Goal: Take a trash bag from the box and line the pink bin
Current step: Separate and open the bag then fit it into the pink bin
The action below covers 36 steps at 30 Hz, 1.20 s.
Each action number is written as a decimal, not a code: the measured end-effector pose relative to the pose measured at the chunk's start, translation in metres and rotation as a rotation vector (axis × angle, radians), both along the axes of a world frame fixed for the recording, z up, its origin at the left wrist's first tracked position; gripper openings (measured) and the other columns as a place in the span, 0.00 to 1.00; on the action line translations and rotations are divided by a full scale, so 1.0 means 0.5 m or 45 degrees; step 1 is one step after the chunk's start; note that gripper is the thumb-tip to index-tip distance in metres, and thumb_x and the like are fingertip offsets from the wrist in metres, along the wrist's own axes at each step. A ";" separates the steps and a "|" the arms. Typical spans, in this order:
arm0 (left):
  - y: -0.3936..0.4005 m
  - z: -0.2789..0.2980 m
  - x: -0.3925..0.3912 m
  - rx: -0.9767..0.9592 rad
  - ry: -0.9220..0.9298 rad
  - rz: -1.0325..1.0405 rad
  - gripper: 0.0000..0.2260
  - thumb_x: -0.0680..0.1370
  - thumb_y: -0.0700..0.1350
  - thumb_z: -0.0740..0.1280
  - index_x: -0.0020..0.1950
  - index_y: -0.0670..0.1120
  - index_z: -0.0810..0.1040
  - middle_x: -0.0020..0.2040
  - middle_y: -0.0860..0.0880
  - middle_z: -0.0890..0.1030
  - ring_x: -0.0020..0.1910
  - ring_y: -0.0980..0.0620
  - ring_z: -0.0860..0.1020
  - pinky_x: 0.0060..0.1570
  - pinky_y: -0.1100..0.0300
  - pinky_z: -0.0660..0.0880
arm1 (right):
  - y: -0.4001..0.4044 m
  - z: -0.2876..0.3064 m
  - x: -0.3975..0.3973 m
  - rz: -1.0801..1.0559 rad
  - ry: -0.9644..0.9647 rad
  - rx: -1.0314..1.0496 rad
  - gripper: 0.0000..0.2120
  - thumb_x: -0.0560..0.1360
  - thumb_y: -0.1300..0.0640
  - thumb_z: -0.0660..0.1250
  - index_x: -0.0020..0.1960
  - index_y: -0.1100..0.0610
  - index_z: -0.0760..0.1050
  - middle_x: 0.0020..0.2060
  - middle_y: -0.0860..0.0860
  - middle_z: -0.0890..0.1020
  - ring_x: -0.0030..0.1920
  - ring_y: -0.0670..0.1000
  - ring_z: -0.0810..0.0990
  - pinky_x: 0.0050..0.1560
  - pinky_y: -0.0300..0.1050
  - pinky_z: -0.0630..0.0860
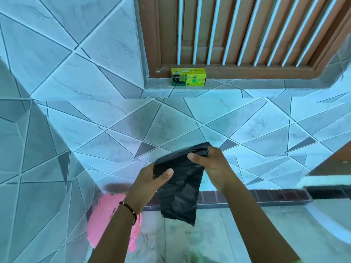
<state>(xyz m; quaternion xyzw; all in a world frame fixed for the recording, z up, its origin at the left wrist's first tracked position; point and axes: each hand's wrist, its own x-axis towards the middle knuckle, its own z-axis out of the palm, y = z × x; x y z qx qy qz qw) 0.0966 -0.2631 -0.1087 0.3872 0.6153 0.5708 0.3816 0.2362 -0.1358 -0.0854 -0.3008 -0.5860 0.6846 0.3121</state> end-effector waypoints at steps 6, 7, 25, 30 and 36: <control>0.029 0.020 0.000 0.110 -0.264 0.204 0.11 0.68 0.49 0.69 0.47 0.45 0.83 0.46 0.46 0.86 0.49 0.46 0.82 0.52 0.53 0.78 | 0.018 -0.021 0.004 0.241 -0.067 -0.261 0.21 0.66 0.52 0.71 0.54 0.63 0.79 0.49 0.57 0.84 0.50 0.55 0.83 0.54 0.49 0.78; 0.036 0.029 0.000 0.125 -0.299 0.230 0.12 0.69 0.49 0.69 0.47 0.44 0.82 0.47 0.45 0.85 0.49 0.46 0.82 0.53 0.52 0.77 | 0.016 -0.028 0.006 0.294 -0.082 -0.298 0.22 0.66 0.51 0.70 0.54 0.64 0.79 0.48 0.57 0.84 0.49 0.54 0.83 0.52 0.48 0.79; 0.105 0.025 0.006 -0.026 -0.518 0.359 0.23 0.68 0.54 0.68 0.56 0.40 0.78 0.52 0.44 0.84 0.50 0.46 0.82 0.50 0.55 0.80 | 0.060 -0.046 -0.007 0.244 -0.222 -0.158 0.12 0.70 0.60 0.72 0.53 0.60 0.80 0.50 0.54 0.85 0.51 0.53 0.84 0.59 0.50 0.77; 0.095 0.023 0.019 -0.132 -0.312 0.256 0.10 0.73 0.48 0.68 0.50 0.45 0.81 0.47 0.47 0.86 0.49 0.47 0.83 0.48 0.56 0.80 | 0.101 -0.014 -0.028 0.101 -0.037 -0.272 0.07 0.71 0.64 0.70 0.49 0.64 0.80 0.46 0.59 0.84 0.49 0.59 0.82 0.54 0.50 0.78; 0.120 0.056 -0.013 0.035 -0.305 0.430 0.10 0.75 0.44 0.67 0.52 0.40 0.81 0.51 0.43 0.84 0.50 0.46 0.82 0.52 0.54 0.78 | 0.110 0.005 -0.029 0.371 -0.135 -0.195 0.15 0.68 0.53 0.72 0.52 0.58 0.80 0.48 0.53 0.85 0.51 0.54 0.83 0.55 0.48 0.79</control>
